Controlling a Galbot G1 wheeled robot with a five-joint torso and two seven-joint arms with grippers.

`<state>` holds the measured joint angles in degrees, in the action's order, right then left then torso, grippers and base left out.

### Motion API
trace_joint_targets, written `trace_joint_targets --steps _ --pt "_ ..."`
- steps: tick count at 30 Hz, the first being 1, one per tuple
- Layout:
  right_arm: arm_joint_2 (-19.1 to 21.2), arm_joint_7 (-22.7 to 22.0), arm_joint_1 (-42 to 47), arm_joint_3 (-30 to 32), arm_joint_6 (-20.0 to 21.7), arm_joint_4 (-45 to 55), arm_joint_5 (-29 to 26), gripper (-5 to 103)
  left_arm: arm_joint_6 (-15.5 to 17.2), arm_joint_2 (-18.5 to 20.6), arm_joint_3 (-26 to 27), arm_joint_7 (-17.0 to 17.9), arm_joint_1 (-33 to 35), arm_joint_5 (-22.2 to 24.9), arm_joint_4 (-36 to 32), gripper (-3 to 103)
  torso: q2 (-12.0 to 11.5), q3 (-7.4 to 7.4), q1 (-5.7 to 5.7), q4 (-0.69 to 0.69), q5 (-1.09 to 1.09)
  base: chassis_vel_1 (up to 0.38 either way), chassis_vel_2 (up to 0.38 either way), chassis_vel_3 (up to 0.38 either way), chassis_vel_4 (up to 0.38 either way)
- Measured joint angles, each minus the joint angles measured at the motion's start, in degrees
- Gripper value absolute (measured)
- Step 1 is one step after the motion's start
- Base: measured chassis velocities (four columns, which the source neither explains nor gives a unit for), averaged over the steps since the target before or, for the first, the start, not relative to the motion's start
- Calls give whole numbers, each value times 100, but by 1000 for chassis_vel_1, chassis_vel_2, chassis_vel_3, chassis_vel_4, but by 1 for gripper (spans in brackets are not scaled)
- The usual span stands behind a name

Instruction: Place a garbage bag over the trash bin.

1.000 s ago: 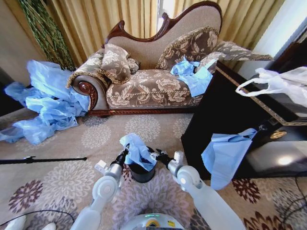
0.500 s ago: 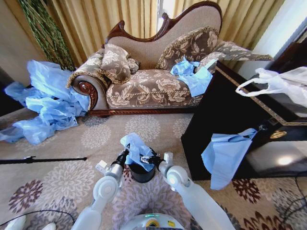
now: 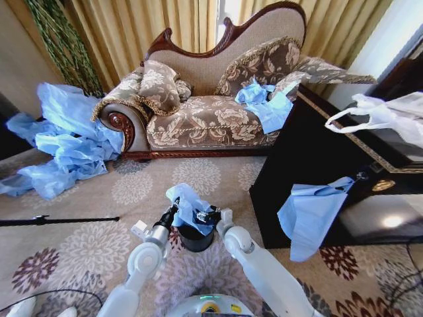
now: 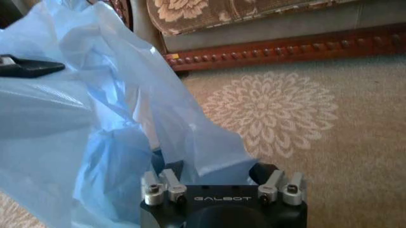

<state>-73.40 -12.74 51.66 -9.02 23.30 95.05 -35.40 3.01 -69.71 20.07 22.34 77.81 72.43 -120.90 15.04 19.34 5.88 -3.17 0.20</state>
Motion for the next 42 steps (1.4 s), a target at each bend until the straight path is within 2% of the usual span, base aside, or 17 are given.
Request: trace_joint_targets --steps 1,4,5,6,8,9,10,12,13,15,16,19,27,33,36,42 --pt "0 0 0 0 0 0 0 74 0 0 0 0 0 0 0 0 0 0 0 0 0 0 0 0 0" --pt "-15 70 -30 32 -85 -99 -2 57 3 0 -30 0 -36 15 6 0 0 0 0 0 0 0 0 0 0" --pt "-15 70 -30 32 -85 -99 -2 57 3 0 -30 0 -36 15 6 0 0 0 0 0 0 0 0 0 0" --pt "-14 68 -39 39 -129 -121 -9 52 4 0 -41 0 -46 18 9 0 0 0 0 0 0 0 0 0 0" --pt "-13 61 -40 43 -142 -122 -15 52 4 -1 -44 0 -50 19 10 0 0 0 0 0 0 0 0 0 0" --pt "-5 15 -40 48 -167 -122 -47 41 4 -8 -50 0 -51 19 12 0 0 0 0 0 0 0 0 0 0" --pt "2 -16 -36 50 -183 -118 -66 36 4 -15 -54 0 -50 19 14 0 0 0 0 0 0 0 0 0 0" --pt "6 -32 -24 51 -202 -105 -79 36 4 -22 -57 0 -49 19 21 0 0 0 0 0 0 0 0 0 0" --pt "7 -52 -4 47 -217 -78 -99 30 4 -31 -59 0 -45 15 27 0 0 0 0 0 0 0 0 0 0" --pt "0 -72 10 40 -229 -58 -117 30 4 -34 -59 -1 -44 13 27 0 0 0 0 0 0 0 0 0 0" --pt "-13 -91 19 37 -237 -46 -132 19 3 -34 -59 -2 -42 12 27 0 0 0 0 0 0 0 0 0 0" --pt "-73 -172 32 36 -277 -22 -149 3 0 -30 -48 -6 -40 10 21 0 0 0 0 0 0 0 0 0 0" --pt "65 -409 130 133 -303 359 -390 0 -5 -32 -18 -16 -27 5 25 0 0 0 0 1 0 0 0 0 0" --pt "377 -720 370 367 -238 1014 -938 0 -6 -45 -49 -20 -48 -2 52 0 0 0 0 0 0 0 0 0 0" --pt "567 -1010 604 621 -200 1589 -1457 0 -3 -75 -146 -21 -83 -18 63 0 0 0 0 -1 0 0 0 0 0" --pt "627 -1108 784 886 -229 1962 -1535 0 25 -94 -257 -20 -85 -31 35 0 0 -1 0 0 -1 0 0 0 0"
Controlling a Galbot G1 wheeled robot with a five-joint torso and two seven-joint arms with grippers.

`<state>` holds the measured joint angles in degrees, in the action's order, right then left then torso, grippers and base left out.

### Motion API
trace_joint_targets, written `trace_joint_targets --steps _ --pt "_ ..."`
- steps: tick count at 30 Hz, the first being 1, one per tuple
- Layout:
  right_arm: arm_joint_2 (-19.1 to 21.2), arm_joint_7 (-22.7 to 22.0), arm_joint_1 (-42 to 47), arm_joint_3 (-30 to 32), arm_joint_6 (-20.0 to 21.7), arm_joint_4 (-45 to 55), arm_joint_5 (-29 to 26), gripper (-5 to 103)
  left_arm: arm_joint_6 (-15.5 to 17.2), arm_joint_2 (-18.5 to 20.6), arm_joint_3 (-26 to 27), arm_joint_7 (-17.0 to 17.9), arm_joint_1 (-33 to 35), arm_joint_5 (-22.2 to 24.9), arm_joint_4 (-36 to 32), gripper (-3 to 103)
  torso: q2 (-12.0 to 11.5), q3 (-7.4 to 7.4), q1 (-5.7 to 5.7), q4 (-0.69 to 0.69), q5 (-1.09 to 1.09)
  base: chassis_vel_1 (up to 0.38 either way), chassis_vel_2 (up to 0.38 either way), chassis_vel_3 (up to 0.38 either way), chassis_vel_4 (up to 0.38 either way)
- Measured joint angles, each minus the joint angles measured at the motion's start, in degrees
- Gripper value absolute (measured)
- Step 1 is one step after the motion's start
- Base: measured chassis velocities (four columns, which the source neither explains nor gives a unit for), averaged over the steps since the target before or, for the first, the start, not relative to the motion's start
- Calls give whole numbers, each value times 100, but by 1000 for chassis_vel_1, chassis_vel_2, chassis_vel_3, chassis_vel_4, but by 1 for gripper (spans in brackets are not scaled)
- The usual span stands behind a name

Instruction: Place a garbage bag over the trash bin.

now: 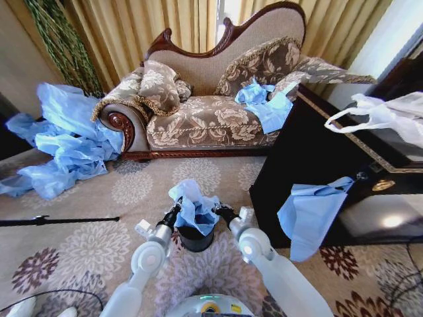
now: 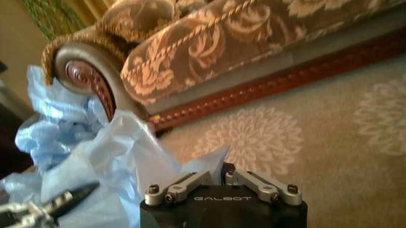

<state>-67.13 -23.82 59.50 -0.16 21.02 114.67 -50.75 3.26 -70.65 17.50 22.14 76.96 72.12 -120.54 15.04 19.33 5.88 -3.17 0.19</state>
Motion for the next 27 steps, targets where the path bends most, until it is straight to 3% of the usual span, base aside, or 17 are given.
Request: trace_joint_targets --steps 14,23,27 --pt "407 16 855 867 181 1200 -295 0 120 -54 -274 13 150 79 -327 0 0 0 0 0 1 0 0 0 0" --pt "428 118 1099 929 213 1296 -281 0 154 -423 -575 -49 -125 259 133 0 0 0 0 0 1 0 0 0 0" --pt "500 118 1089 927 227 1370 -308 0 187 -521 -944 -40 -269 329 127 0 0 0 0 0 0 0 0 0 0"
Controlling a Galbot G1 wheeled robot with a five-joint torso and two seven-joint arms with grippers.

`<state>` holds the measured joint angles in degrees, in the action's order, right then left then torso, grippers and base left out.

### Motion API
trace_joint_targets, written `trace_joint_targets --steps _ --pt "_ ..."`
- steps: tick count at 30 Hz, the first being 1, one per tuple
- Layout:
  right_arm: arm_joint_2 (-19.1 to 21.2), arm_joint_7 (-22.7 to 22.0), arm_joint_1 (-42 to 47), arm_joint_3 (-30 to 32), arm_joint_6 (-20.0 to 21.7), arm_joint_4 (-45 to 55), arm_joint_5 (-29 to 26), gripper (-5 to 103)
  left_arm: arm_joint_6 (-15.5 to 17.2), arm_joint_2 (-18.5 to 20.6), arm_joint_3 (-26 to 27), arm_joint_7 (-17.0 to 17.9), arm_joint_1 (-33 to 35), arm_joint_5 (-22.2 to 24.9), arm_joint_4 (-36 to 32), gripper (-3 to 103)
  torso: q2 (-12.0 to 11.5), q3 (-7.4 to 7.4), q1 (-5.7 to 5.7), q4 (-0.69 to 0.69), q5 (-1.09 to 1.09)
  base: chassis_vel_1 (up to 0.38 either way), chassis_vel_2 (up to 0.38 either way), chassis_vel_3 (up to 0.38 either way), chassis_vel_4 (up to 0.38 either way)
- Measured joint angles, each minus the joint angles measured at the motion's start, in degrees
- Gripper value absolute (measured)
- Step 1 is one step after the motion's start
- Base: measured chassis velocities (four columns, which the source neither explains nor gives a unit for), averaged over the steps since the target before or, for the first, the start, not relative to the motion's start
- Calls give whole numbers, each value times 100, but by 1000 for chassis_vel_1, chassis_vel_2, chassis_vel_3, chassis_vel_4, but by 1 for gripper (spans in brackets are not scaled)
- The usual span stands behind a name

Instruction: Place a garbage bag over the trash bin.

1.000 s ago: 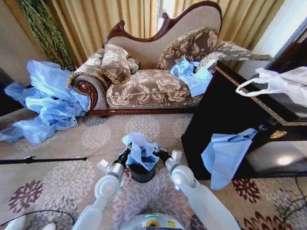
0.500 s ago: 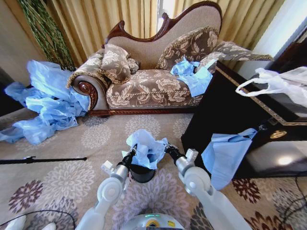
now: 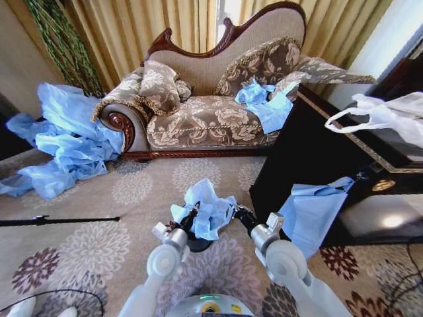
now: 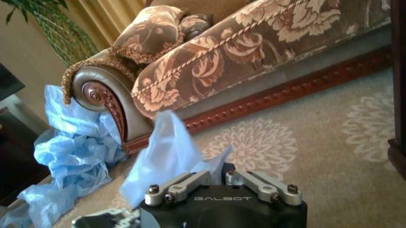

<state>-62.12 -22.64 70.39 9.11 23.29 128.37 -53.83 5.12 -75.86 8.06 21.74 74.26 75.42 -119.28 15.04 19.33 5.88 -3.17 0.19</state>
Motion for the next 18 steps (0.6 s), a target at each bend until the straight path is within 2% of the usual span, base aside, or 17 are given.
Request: trace_joint_targets --steps 8,14,18 --pt "32 9 13 31 74 37 -81 0 72 87 -670 12 -181 124 -165 0 0 0 0 -1 0 0 0 0 0" --pt "-81 72 64 -56 94 -26 -48 0 -38 118 -442 47 61 116 -137 0 0 0 0 0 0 0 0 0 0" --pt "-125 181 72 -120 101 -104 44 0 -257 123 -109 52 251 162 75 0 0 0 0 1 1 0 0 0 0"
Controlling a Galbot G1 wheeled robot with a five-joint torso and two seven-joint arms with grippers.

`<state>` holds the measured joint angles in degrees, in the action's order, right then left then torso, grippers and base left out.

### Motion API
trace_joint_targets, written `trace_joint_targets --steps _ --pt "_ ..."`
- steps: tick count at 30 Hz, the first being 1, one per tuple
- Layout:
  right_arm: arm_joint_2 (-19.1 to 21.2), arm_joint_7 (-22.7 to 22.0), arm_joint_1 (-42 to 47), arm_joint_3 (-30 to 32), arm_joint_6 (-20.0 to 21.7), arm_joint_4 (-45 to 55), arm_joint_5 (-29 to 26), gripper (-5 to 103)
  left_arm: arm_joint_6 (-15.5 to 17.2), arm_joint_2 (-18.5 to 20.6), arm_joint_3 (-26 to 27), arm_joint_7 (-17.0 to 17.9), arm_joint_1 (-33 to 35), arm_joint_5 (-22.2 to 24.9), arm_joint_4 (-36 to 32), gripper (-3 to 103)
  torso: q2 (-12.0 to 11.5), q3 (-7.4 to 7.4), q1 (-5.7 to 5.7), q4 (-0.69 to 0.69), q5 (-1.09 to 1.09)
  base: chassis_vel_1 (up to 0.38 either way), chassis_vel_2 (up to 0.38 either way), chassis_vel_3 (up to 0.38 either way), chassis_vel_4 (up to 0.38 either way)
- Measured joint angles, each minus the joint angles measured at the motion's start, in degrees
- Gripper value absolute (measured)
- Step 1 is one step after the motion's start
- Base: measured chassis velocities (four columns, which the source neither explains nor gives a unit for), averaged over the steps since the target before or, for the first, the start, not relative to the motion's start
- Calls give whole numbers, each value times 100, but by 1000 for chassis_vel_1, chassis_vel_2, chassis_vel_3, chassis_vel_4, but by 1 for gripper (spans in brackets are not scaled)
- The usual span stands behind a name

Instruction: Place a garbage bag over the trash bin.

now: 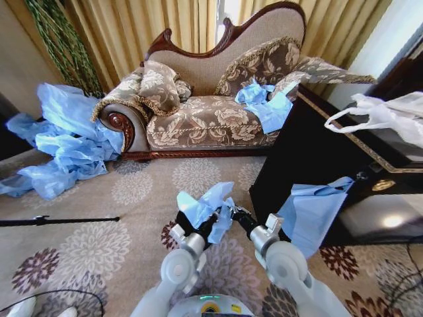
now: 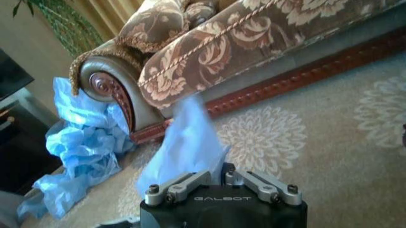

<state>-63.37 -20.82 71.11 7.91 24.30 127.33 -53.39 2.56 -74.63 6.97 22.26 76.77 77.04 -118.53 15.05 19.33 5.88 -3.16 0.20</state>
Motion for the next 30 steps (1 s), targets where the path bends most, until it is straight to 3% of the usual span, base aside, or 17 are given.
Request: trace_joint_targets --steps 6,11,16,21,30 --pt "3 64 -73 -64 9 -61 35 0 -176 -147 166 65 -114 422 422 0 0 1 0 -1 0 0 0 0 0" --pt "23 90 -91 -38 12 -64 27 0 -215 -217 221 349 -249 631 470 0 0 0 0 -2 0 0 0 0 0" --pt "41 196 -3 124 4 -185 175 0 -227 -67 614 488 -158 414 246 0 0 0 0 -1 0 0 0 0 0" --pt "22 495 -57 245 -63 -605 487 0 -211 135 1350 631 59 121 -118 0 0 0 0 -1 0 0 0 0 0" --pt "-66 583 -679 -93 -63 -1253 541 0 -214 91 2045 1088 372 -32 -262 0 0 0 0 0 0 0 0 0 0"
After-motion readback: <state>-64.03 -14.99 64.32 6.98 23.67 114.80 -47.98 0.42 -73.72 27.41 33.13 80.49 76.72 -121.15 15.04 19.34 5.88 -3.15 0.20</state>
